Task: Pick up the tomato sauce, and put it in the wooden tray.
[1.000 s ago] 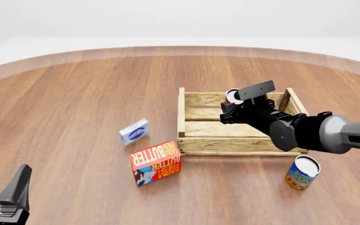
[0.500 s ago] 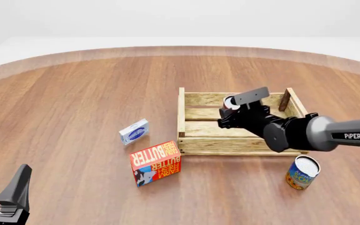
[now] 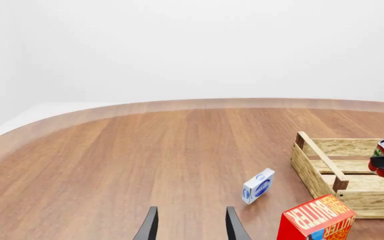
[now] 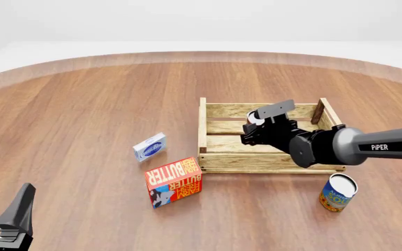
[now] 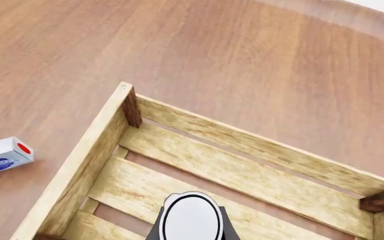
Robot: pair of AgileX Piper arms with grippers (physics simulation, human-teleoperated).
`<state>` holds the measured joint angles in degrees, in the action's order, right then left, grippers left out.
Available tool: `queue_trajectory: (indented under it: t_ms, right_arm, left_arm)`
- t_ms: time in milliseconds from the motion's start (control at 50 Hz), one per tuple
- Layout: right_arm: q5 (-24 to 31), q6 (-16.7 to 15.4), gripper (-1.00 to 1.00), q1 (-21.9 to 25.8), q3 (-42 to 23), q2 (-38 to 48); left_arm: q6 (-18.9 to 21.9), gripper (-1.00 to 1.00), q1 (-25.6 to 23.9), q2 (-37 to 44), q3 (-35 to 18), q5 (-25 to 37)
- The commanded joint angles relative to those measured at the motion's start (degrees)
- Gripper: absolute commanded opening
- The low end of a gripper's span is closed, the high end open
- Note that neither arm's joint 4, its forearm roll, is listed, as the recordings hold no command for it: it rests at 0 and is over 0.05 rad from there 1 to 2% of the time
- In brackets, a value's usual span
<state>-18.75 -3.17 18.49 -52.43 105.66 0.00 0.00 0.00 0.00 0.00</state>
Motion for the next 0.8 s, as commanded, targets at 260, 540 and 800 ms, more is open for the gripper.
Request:
queue_trajectory:
  t_ms: [260,540,800]
  right_arm:
    - [0.0,1.3,-1.00,0.0,-0.4,1.9]
    - [0.0,1.6,-1.00,-0.1,-0.3,2.3]
    - [-0.1,1.6,-1.00,-0.3,-0.5,2.6]
  left_arm:
    - [0.0,1.00,0.0,0.0,0.0,0.0]
    - [0.0,1.00,0.0,0.0,0.0,0.0]
    - [0.0,1.00,0.0,0.0,0.0,0.0]
